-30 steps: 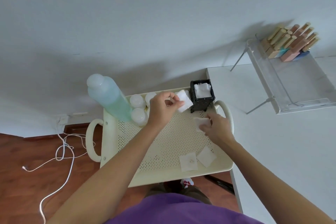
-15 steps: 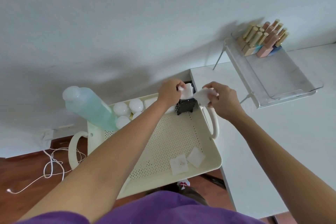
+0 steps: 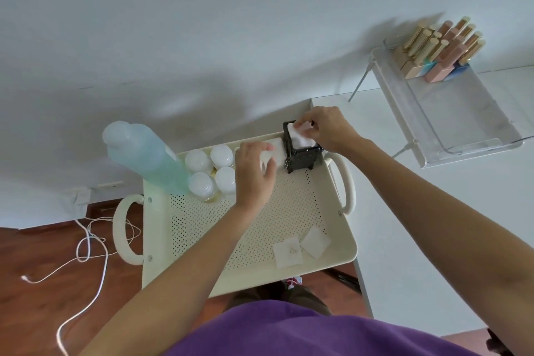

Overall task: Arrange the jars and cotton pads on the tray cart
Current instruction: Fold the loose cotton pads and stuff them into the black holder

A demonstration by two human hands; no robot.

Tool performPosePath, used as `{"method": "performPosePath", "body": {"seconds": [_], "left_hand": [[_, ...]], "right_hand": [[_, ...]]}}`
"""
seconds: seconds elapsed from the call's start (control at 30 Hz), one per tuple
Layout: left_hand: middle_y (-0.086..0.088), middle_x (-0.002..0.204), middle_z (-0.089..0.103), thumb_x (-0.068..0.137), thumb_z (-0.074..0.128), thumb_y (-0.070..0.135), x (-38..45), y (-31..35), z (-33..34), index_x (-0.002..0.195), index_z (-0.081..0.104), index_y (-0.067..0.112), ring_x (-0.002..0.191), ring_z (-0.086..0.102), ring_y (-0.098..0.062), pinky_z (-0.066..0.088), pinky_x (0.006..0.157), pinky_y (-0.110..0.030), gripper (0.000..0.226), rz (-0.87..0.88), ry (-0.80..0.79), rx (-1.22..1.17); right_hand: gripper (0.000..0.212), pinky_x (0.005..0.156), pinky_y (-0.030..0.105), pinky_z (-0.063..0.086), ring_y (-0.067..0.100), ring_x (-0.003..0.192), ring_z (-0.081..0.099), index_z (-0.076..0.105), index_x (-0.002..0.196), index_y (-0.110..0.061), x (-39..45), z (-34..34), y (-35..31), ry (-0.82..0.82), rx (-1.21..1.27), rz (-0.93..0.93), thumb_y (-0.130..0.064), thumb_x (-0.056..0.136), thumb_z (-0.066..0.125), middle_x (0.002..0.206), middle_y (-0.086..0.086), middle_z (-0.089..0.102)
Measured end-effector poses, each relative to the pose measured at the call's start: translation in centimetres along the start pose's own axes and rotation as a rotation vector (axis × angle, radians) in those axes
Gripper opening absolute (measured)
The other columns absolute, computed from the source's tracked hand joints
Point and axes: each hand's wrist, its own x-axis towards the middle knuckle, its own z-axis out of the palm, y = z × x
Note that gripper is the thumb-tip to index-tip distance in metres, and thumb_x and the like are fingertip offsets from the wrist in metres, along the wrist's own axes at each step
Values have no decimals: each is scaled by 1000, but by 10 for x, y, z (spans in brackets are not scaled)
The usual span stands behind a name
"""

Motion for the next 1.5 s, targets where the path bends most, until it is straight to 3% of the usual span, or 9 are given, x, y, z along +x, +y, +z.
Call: {"method": "performPosePath", "body": {"seconds": [0.2,0.4,0.53,0.7,0.83,0.97,1.13,1.33,1.5], "left_hand": [[4,99,57,85,68,13,-69,-42,-1,102,63,13,89,50,-4,41,82,-13,18,-13,-366,70],[-1,111,54,77,76,36,-102,-59,15,112,59,18,102,53,-16,48,90,-29,43,-134,-797,262],[1,107,51,73,79,38,-111,-56,24,103,57,19,97,51,-16,46,82,-28,42,-122,-759,392],[-2,110,52,81,72,27,-118,-54,28,96,63,13,102,49,-18,47,85,-32,23,-117,-768,396],[-2,98,62,83,69,16,-125,-51,18,89,62,13,93,55,-18,42,76,-27,9,-179,-719,262],[3,83,64,81,62,9,-129,-52,-14,83,60,12,74,53,-8,38,65,-16,4,-309,-620,52],[9,78,63,80,67,18,-137,-75,-85,81,60,17,66,49,4,38,61,-9,8,-484,-447,-18],[8,77,60,73,71,7,-156,-115,-150,83,61,19,69,53,-5,36,57,-14,18,-690,-335,139],[-1,87,60,72,73,8,-163,-129,-147,87,58,14,81,57,-18,45,65,-25,22,-734,-372,185]], "right_hand": [[21,78,36,50,21,83,50,75,106,-19,-2,16,4,49,-90,-7,-14,87,66,111,10,47],[17,60,29,46,22,67,53,70,102,-3,-48,32,-9,466,6,-170,-1,87,61,99,17,56],[8,69,34,53,17,70,58,68,95,-7,-106,72,-2,244,39,-167,-4,89,63,90,7,62],[32,91,39,50,31,106,58,56,121,-11,-150,117,22,-321,-178,324,-11,89,61,116,11,55],[35,93,41,49,31,104,62,47,116,-13,-159,129,24,-336,-262,397,-11,85,62,110,9,59],[15,68,33,48,24,85,60,56,102,-14,-153,133,24,-385,-213,467,-9,87,53,100,6,66],[10,78,34,47,28,99,56,62,98,-12,-145,142,7,-351,-162,325,-14,89,59,108,10,59],[7,60,24,44,24,87,62,62,90,-16,-116,153,-59,-384,80,102,-10,90,59,100,8,68],[21,89,29,41,26,111,60,71,108,-11,-89,180,-114,-548,83,-92,-14,91,60,118,9,68]]}}
